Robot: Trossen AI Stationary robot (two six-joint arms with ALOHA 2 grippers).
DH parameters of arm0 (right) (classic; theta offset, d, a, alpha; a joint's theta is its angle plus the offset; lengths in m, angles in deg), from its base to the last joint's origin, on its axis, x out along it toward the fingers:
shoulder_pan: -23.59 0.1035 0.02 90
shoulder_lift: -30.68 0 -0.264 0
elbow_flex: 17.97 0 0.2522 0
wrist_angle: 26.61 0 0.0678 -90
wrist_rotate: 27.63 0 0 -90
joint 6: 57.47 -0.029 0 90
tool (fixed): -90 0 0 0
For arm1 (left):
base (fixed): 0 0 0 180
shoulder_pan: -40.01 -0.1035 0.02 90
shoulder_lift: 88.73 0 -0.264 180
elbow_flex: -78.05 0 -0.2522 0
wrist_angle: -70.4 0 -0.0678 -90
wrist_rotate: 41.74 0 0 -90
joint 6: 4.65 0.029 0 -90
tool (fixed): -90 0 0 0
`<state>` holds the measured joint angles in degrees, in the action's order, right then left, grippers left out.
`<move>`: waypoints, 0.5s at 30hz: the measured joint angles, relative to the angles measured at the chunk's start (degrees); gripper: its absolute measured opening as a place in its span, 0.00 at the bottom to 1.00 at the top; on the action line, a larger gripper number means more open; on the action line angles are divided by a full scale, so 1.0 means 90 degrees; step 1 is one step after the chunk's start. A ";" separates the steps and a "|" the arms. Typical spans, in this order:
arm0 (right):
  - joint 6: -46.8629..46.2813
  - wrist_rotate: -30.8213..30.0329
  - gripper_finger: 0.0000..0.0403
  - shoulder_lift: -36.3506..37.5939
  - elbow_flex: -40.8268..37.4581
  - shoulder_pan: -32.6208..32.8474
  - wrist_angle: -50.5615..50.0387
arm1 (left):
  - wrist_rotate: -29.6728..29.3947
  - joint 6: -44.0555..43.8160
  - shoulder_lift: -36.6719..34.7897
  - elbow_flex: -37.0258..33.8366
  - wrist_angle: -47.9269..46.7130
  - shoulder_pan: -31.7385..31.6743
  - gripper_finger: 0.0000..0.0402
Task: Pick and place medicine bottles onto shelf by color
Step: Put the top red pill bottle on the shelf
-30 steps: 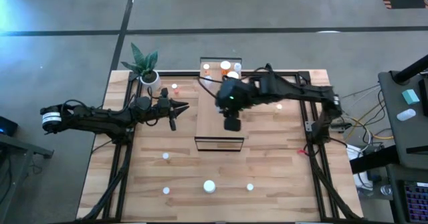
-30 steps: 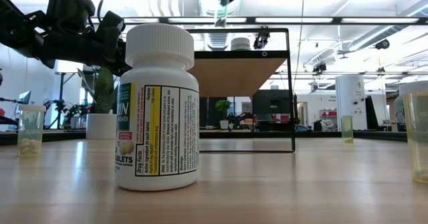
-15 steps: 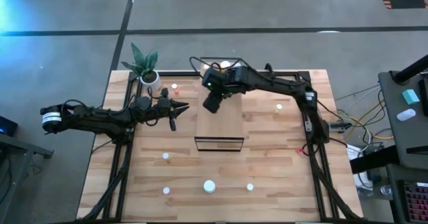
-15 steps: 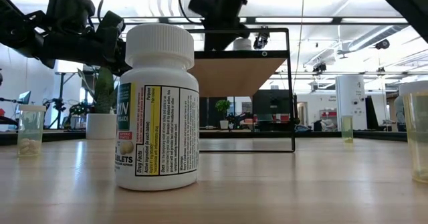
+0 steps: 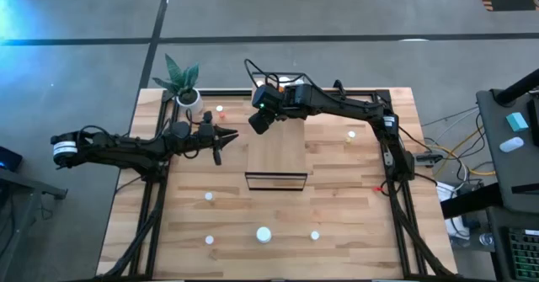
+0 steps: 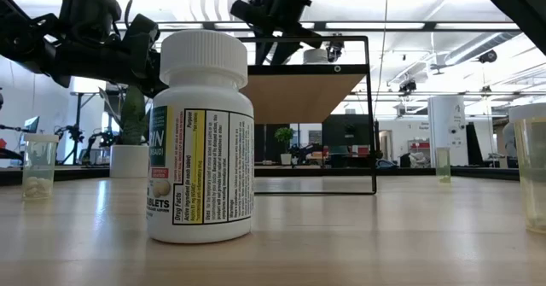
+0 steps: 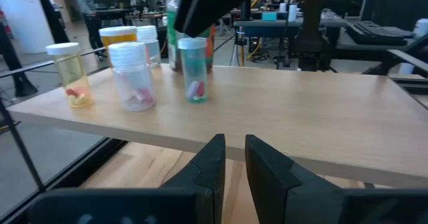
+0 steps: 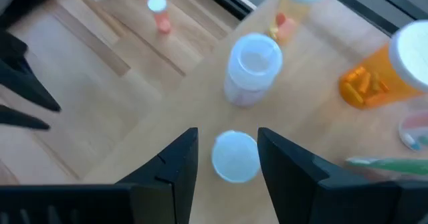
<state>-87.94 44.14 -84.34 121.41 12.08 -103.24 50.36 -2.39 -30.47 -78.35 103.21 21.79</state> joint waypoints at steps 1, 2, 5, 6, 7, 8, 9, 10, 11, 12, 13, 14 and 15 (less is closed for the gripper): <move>0.0018 0.0002 0.36 0.0000 0.0000 0.0000 0.0037 | 0.0044 0.0002 0.0000 -0.0009 0.0000 0.0000 0.10; 0.0030 0.0008 0.36 0.0000 0.0000 0.0000 0.0069 | 0.0068 0.0002 0.0000 -0.0018 -0.0007 0.0000 0.10; 0.0071 0.0023 0.35 0.0000 -0.0002 -0.0025 0.0092 | 0.0073 0.0005 0.0000 -0.0050 0.0001 0.0000 0.10; 0.0097 0.0019 0.35 -0.0001 -0.0003 -0.0032 0.0098 | 0.0075 0.0005 0.0000 -0.0059 -0.0003 0.0000 0.10; 0.0120 0.0017 0.35 -0.0002 -0.0007 -0.0040 0.0112 | 0.0076 0.0005 0.0000 -0.0064 -0.0005 0.0000 0.10; 0.0142 0.0015 0.36 -0.0002 -0.0007 -0.0047 0.0145 | 0.0076 0.0005 0.0000 -0.0065 0.0000 0.0000 0.10; 0.0163 0.0018 0.36 0.0005 -0.0008 -0.0056 0.0184 | 0.0076 0.0006 0.0000 -0.0065 0.0008 0.0000 0.10; 0.0178 0.0020 0.37 0.0009 -0.0012 -0.0056 0.0219 | 0.0078 0.0005 0.0000 -0.0065 0.0020 0.0000 0.10; 0.0200 0.0023 0.38 0.0017 -0.0012 -0.0056 0.0258 | 0.0078 0.0007 0.0000 -0.0067 0.0047 0.0000 0.10; 0.0212 0.0034 0.39 0.0031 -0.0014 -0.0053 0.0273 | 0.0080 0.0007 0.0000 -0.0067 0.0068 0.0000 0.10; 0.0238 0.0056 0.40 0.0040 -0.0015 -0.0049 0.0269 | 0.0083 0.0007 0.0000 -0.0067 0.0089 0.0000 0.10; 0.0288 0.0078 0.42 0.0053 -0.0017 -0.0049 0.0266 | 0.0087 0.0007 0.0000 -0.0067 0.0095 0.0000 0.10; 0.0319 0.0088 0.43 0.0065 -0.0019 -0.0049 0.0266 | 0.0088 0.0007 0.0000 -0.0067 0.0096 0.0000 0.10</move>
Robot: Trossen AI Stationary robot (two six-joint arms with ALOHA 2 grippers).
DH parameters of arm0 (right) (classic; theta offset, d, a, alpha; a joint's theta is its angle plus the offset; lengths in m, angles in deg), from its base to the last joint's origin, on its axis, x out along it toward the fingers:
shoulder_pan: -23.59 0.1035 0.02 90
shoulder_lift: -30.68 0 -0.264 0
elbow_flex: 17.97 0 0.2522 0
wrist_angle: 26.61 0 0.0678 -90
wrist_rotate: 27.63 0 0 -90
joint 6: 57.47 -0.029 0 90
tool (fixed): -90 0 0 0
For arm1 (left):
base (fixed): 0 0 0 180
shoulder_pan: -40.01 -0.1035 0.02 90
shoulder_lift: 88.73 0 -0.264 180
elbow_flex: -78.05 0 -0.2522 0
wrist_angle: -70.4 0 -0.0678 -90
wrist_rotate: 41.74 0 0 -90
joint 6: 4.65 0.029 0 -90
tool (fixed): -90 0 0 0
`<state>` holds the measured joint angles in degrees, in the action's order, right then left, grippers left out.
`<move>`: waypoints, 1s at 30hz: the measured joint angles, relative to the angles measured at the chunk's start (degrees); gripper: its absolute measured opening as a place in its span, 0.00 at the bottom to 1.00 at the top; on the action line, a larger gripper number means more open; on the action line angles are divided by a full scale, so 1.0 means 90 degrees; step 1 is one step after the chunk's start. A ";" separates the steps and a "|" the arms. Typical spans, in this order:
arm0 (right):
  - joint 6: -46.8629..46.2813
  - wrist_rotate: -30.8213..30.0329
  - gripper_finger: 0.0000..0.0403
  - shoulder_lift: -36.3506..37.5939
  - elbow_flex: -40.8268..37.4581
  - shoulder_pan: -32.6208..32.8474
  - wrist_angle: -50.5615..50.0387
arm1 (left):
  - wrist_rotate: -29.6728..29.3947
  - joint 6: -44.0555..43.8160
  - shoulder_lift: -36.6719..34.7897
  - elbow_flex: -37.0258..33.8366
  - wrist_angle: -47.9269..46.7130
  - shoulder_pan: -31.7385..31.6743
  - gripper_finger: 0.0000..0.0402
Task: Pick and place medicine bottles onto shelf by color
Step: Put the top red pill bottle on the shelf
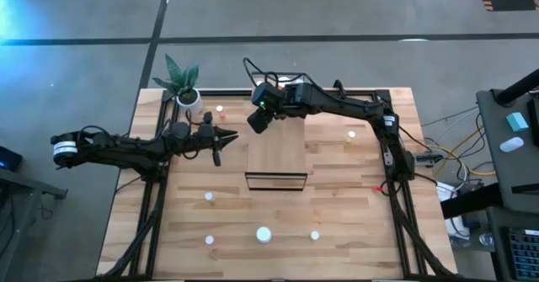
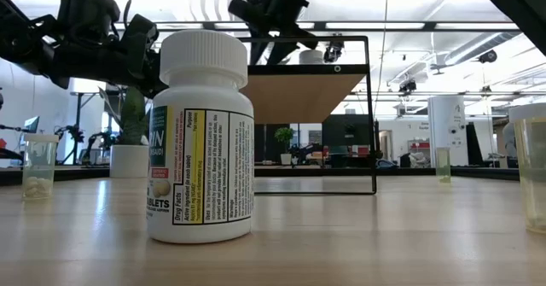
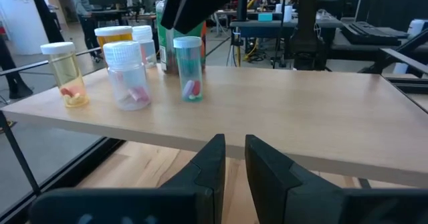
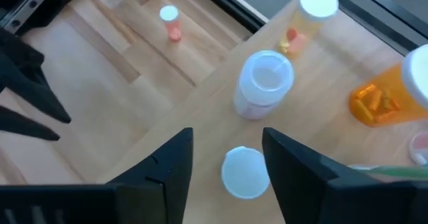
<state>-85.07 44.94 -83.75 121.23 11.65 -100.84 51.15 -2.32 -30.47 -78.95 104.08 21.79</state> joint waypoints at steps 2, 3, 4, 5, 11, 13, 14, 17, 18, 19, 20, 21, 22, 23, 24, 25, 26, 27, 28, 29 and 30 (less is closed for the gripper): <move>0.0023 0.0000 0.46 0.0009 0.0000 0.0000 0.0029 | 0.0000 0.0000 0.0000 -0.0007 0.0005 0.0000 0.10; 0.0033 0.0000 0.48 0.0010 0.0000 0.0000 0.0085 | 0.0000 0.0000 0.0000 -0.0010 0.0005 0.0000 0.10; 0.0046 0.0000 0.49 0.0014 0.0000 0.0000 0.0152 | 0.0000 0.0000 0.0000 -0.0012 0.0005 0.0000 0.10; 0.0083 0.0002 0.51 0.0020 0.0000 0.0000 0.0210 | 0.0000 0.0000 0.0000 -0.0012 0.0005 0.0000 0.10; 0.0401 -0.0020 0.57 0.0026 0.0144 0.0000 0.0359 | 0.0000 0.0000 0.0000 -0.0022 0.0005 0.0000 0.10; 0.0521 -0.0025 0.58 0.0032 0.0250 0.0000 0.0374 | 0.0000 0.0000 0.0000 -0.0024 0.0005 -0.0002 0.10; 0.0585 -0.0027 0.59 0.0032 0.0318 0.0000 0.0373 | 0.0000 0.0000 0.0000 -0.0024 0.0005 -0.0002 0.10; 0.0982 -0.0046 0.59 0.0032 0.0570 0.0007 0.0350 | -0.0002 0.0000 0.0000 -0.0024 0.0005 -0.0001 0.10; 0.1187 -0.0046 0.58 0.0032 0.0696 0.0025 0.0269 | -0.0002 0.0000 0.0000 -0.0024 0.0005 0.0000 0.10; 0.1410 -0.0049 0.56 0.0033 0.0831 0.0055 0.0113 | 0.0000 0.0000 0.0000 -0.0024 0.0005 -0.0001 0.10; 0.1608 -0.0064 0.54 0.0036 0.0945 0.0101 -0.0076 | -0.0001 0.0000 0.0000 -0.0024 0.0005 -0.0002 0.10; 0.1740 -0.0070 0.51 0.0040 0.1030 0.0154 -0.0267 | -0.0002 0.0000 0.0000 -0.0026 0.0005 -0.0001 0.10; 0.1806 -0.0068 0.48 0.0051 0.1069 0.0210 -0.0449 | -0.0001 0.0000 0.0000 -0.0028 0.0005 -0.0001 0.10; 0.1851 -0.0068 0.44 0.0059 0.1068 0.0280 -0.0661 | -0.0001 0.0000 0.0000 -0.0029 0.0004 -0.0002 0.10; 0.1906 -0.0072 0.39 0.0059 0.1050 0.0360 -0.0899 | -0.0002 0.0000 0.0000 -0.0029 0.0003 -0.0002 0.10; 0.1980 -0.0075 0.34 0.0057 0.1011 0.0458 -0.1108 | -0.0001 0.0000 0.0000 -0.0029 0.0002 -0.0001 0.10; 0.2038 -0.0081 0.29 0.0047 0.0946 0.0567 -0.1255 | 0.0000 0.0002 0.0000 -0.0029 0.0002 -0.0002 0.10; 0.2060 -0.0089 0.23 0.0044 0.0845 0.0685 -0.1302 | -0.0001 0.0000 0.0000 -0.0029 0.0002 -0.0002 0.10; 0.2065 -0.0107 0.18 0.0045 0.0726 0.0797 -0.1261 | -0.0002 -0.0002 0.0000 -0.0029 0.0002 0.0000 0.10; 0.2074 -0.0155 0.13 0.0068 0.0580 0.0895 -0.1189 | -0.0002 -0.0002 0.0000 -0.0029 0.0002 0.0000 0.10; 0.2085 -0.0198 0.08 0.0097 0.0428 0.0974 -0.1144 | -0.0002 -0.0005 0.0000 -0.0029 0.0002 -0.0001 0.10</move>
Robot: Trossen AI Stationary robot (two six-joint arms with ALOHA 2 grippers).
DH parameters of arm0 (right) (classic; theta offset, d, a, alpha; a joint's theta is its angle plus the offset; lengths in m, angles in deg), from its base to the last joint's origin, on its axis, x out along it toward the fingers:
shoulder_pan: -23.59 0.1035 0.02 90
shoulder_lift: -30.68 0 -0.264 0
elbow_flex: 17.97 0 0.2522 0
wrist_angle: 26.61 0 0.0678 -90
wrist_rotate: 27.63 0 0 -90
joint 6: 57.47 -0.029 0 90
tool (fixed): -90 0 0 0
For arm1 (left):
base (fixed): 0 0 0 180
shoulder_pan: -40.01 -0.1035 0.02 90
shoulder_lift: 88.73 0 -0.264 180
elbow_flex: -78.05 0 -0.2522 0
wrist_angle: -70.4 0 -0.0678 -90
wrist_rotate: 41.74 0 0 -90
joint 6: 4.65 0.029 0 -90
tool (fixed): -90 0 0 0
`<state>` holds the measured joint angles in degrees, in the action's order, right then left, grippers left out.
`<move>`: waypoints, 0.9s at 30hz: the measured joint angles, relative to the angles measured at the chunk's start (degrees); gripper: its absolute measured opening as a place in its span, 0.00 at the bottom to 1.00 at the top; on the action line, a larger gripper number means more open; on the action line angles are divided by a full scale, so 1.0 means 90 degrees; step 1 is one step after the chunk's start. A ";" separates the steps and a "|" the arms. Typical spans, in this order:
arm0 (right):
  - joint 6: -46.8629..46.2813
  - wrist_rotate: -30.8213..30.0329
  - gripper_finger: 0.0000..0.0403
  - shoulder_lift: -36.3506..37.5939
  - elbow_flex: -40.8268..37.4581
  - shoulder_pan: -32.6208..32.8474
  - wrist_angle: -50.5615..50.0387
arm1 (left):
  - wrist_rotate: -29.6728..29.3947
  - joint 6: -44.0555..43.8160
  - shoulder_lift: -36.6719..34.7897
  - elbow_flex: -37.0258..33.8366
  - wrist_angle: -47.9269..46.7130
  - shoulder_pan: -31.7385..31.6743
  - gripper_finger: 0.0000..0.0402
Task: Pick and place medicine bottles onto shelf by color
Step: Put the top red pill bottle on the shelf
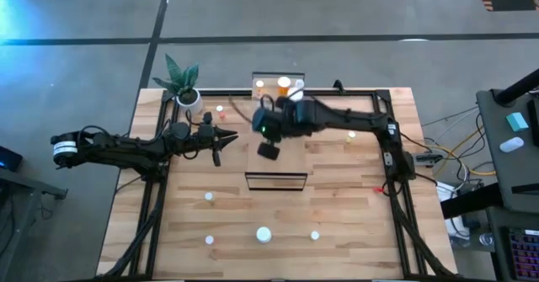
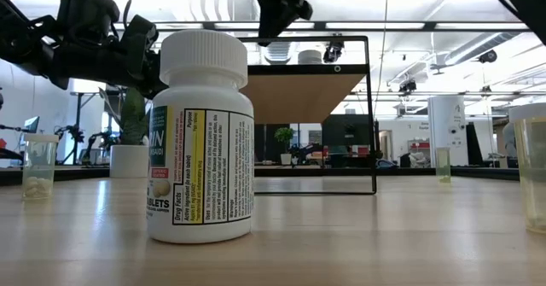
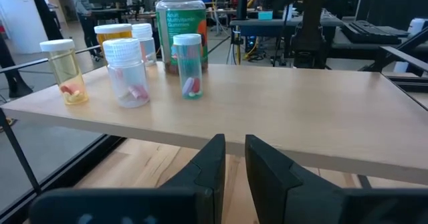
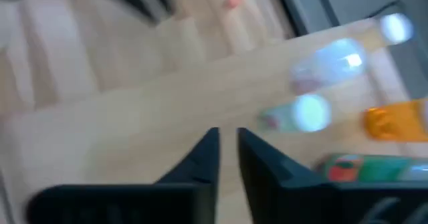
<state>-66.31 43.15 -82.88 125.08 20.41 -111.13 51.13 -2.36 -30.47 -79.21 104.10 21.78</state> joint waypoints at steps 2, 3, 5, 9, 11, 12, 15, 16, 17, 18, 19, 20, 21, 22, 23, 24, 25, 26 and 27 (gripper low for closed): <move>0.0068 -0.0163 0.04 0.0060 -0.0374 0.0111 0.0185 | 0.0000 0.0000 0.0000 -0.0011 0.0000 -0.0001 0.10; 0.0112 -0.0250 0.04 0.0084 -0.0560 0.0144 0.0379 | 0.0000 0.0000 0.0000 -0.0024 0.0000 0.0000 0.10; 0.0268 -0.0364 0.03 0.0119 -0.0967 0.0186 0.0836 | 0.0000 0.0000 0.0000 -0.0054 -0.0001 -0.0001 0.10; 0.0516 -0.0360 0.02 0.0369 -0.1881 0.0145 0.1868 | 0.0000 0.0000 0.0000 -0.0120 -0.0002 -0.0001 0.10; 0.0580 -0.0328 0.02 0.0651 -0.2379 0.0094 0.2432 | -0.0002 0.0002 -0.0009 -0.0126 -0.0001 -0.0001 0.10; 0.0636 -0.0323 0.02 0.0832 -0.2635 0.0085 0.2740 | -0.0002 0.0003 -0.0016 -0.0132 0.0000 -0.0001 0.10; 0.0795 -0.0306 0.02 0.1567 -0.3505 0.0129 0.3508 | -0.0002 0.0016 -0.0026 -0.0184 -0.0001 -0.0001 0.10; 0.0788 -0.0213 0.02 0.1873 -0.3846 0.0165 0.3742 | 0.0000 0.0075 -0.0032 -0.0213 -0.0008 -0.0001 0.10; 0.0743 -0.0188 0.02 0.2185 -0.4209 0.0208 0.3913 | -0.0002 0.0169 -0.0039 -0.0234 -0.0027 -0.0001 0.10; 0.0665 -0.0166 0.02 0.2532 -0.4604 0.0239 0.4065 | -0.0003 0.0284 -0.0041 -0.0254 -0.0056 -0.0001 0.10; 0.0565 -0.0153 0.02 0.2865 -0.5006 0.0276 0.4204 | -0.0002 0.0309 -0.0046 -0.0291 -0.0080 0.0001 0.10; 0.0449 -0.0166 0.02 0.3199 -0.5403 0.0308 0.4340 | -0.0002 0.0313 -0.0049 -0.0325 -0.0122 0.0001 0.10; 0.0362 -0.0184 0.02 0.3540 -0.5807 0.0348 0.4442 | -0.0002 0.0306 -0.0049 -0.0331 -0.0178 -0.0001 0.10; 0.0251 -0.0216 0.02 0.3851 -0.6192 0.0394 0.4571 | -0.0001 0.0284 -0.0050 -0.0329 -0.0274 0.0000 0.10; 0.0189 -0.0229 0.02 0.4165 -0.6567 0.0454 0.4746 | 0.0009 0.0327 -0.0067 -0.0329 -0.0447 0.0008 0.10; 0.0127 -0.0214 0.02 0.4490 -0.6932 0.0512 0.4949 | -0.0007 0.0429 -0.0079 -0.0342 -0.0592 0.0008 0.10; 0.0076 -0.0192 0.02 0.4780 -0.7259 0.0563 0.5173 | -0.0073 0.0459 -0.0057 -0.0347 -0.0717 0.0009 0.10; 0.0051 -0.0164 0.02 0.5070 -0.7554 0.0600 0.5388 | -0.0220 0.0457 -0.0023 -0.0347 -0.0770 0.0009 0.10; 0.0055 -0.0156 0.02 0.5361 -0.7842 0.0624 0.5551 | -0.0394 0.0406 -0.0019 -0.0335 -0.0843 0.0008 0.10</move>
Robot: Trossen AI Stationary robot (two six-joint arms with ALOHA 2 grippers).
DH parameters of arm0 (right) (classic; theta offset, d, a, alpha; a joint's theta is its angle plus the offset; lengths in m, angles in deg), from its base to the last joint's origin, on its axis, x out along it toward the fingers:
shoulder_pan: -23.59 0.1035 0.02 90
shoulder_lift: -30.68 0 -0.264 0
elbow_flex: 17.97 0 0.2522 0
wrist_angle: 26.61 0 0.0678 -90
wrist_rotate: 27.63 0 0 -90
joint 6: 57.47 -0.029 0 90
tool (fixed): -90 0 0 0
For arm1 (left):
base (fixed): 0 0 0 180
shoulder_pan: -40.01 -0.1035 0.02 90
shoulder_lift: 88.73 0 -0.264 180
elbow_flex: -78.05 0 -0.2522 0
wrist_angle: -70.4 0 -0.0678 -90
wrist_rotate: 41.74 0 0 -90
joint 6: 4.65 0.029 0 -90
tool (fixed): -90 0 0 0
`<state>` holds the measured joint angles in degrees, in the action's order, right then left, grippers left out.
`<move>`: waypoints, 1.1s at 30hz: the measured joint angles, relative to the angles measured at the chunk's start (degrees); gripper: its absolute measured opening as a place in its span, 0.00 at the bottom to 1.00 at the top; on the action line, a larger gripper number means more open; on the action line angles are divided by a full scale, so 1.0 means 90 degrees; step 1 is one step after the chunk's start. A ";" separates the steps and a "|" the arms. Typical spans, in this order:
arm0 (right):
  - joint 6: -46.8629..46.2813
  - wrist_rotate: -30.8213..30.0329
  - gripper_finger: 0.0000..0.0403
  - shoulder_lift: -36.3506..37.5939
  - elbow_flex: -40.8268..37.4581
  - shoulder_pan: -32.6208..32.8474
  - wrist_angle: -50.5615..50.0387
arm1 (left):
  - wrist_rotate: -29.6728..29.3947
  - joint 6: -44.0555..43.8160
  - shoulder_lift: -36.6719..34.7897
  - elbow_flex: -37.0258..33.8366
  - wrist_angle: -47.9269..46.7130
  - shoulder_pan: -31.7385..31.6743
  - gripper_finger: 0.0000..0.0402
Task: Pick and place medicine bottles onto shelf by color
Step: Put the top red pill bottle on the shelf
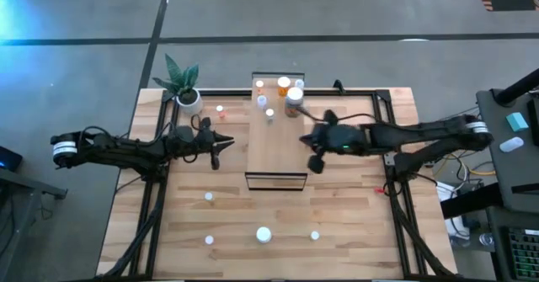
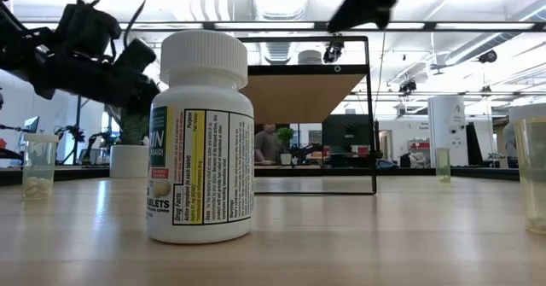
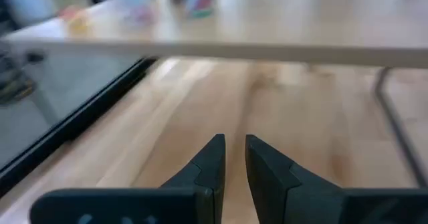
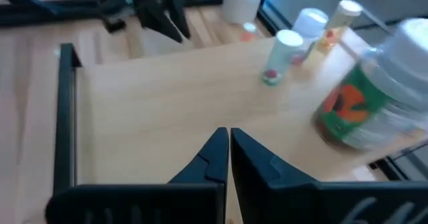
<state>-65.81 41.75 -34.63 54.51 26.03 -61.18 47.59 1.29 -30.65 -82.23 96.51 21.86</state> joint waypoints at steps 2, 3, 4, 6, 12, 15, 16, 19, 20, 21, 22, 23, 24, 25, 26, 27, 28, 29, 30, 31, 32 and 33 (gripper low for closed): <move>0.0038 -0.0054 0.02 0.0510 -0.0509 0.0020 0.0231 | -0.0300 -0.0224 -0.0053 0.0115 -0.0075 -0.0005 0.10; 0.0062 -0.0077 0.02 0.0748 -0.0739 0.0017 0.0391 | -0.0341 -0.0346 -0.0096 0.0229 -0.0080 -0.0011 0.10; 0.0111 -0.0070 0.02 0.0970 -0.0951 0.0018 0.0546 | -0.0353 -0.0475 -0.0159 0.0376 -0.0153 -0.0015 0.10; 0.0273 -0.0035 0.02 0.1370 -0.1359 0.0027 0.0796 | -0.0568 -0.0650 -0.0322 0.0754 -0.0724 -0.0024 0.10; 0.0831 -0.0049 0.02 0.2212 -0.2358 0.0020 0.1322 | -0.2362 -0.1033 -0.0682 0.2415 -0.4201 -0.0043 0.13; 0.1031 -0.0044 0.02 0.2470 -0.2669 0.0022 0.1426 | -0.2419 -0.1483 -0.0700 0.2989 -0.5209 -0.0168 0.19; 0.1055 -0.0042 0.02 0.2532 -0.2744 0.0022 0.1429 | -0.2371 -0.1634 -0.0681 0.3119 -0.5405 -0.0239 0.21; 0.1223 -0.0014 0.02 0.2661 -0.2910 0.0020 0.1424 | -0.2219 -0.1946 -0.0563 0.3300 -0.5732 -0.0539 0.30; 0.1291 0.0001 0.02 0.2692 -0.2949 0.0020 0.1421 | -0.2112 -0.1996 -0.0506 0.3313 -0.5755 -0.0662 0.33; 0.1370 0.0002 0.02 0.2718 -0.2981 0.0020 0.1426 | -0.1975 -0.2097 -0.0431 0.3315 -0.5734 -0.0791 0.36; 0.1426 0.0002 0.02 0.2738 -0.3005 0.0020 0.1423 | -0.1782 -0.2160 -0.0339 0.3318 -0.5713 -0.0927 0.39; 0.1485 0.0002 0.02 0.2746 -0.3017 0.0020 0.1421 | -0.1631 -0.2195 -0.0230 0.3322 -0.5702 -0.1056 0.42; 0.1528 0.0002 0.02 0.2749 -0.3019 0.0020 0.1424 | -0.1596 -0.2198 -0.0109 0.3322 -0.5710 -0.1154 0.44; 0.1564 0.0004 0.02 0.2749 -0.3019 0.0020 0.1429 | -0.1589 -0.2130 0.0028 0.3320 -0.5720 -0.1222 0.47; 0.1602 0.0005 0.02 0.2747 -0.3019 0.0020 0.1433 | -0.1592 -0.2015 0.0160 0.3320 -0.5717 -0.1281 0.50; 0.1637 0.0004 0.02 0.2746 -0.3019 0.0020 0.1448 | -0.1608 -0.1926 0.0289 0.3320 -0.5716 -0.1334 0.52; 0.1665 0.0004 0.02 0.2746 -0.3019 0.0020 0.1442 | -0.1638 -0.1827 0.0409 0.3320 -0.5716 -0.1393 0.54; 0.1671 0.0004 0.02 0.2742 -0.3019 0.0020 0.1443 | -0.1663 -0.1771 0.0533 0.3320 -0.5711 -0.1448 0.56; 0.1671 0.0004 0.02 0.2741 -0.3019 0.0020 0.1444 | -0.1716 -0.1743 0.0650 0.3320 -0.5706 -0.1499 0.57; 0.1671 0.0004 0.02 0.2741 -0.3019 0.0020 0.1441 | -0.1747 -0.1737 0.0772 0.3320 -0.5699 -0.1555 0.58; 0.1671 0.0004 0.02 0.2739 -0.3019 0.0020 0.1444 | -0.1758 -0.1732 0.0891 0.3320 -0.5697 -0.1617 0.59; 0.1671 0.0004 0.02 0.2739 -0.3019 0.0020 0.1443 | -0.1760 -0.1707 0.1003 0.3318 -0.5679 -0.1680 0.60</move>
<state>-50.77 41.79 -9.98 27.34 26.20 -48.19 31.74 -14.08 -21.62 -52.37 45.40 6.74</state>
